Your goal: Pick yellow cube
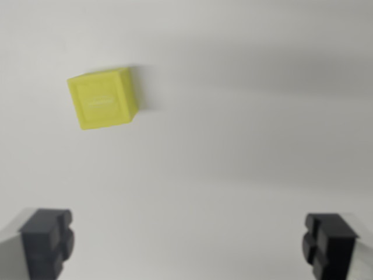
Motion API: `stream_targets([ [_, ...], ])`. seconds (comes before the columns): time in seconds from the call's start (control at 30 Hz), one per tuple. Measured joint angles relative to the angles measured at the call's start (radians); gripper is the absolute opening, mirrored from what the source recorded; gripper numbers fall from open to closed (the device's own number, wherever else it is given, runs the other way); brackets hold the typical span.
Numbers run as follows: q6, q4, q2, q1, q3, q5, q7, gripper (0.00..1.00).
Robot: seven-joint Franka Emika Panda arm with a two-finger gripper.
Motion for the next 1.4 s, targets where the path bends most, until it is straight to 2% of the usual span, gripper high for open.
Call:
stream_targets([
  [1.4,0.169,-0.062,0.099,0.051,0.0,0.013,-0.007,1.0],
])
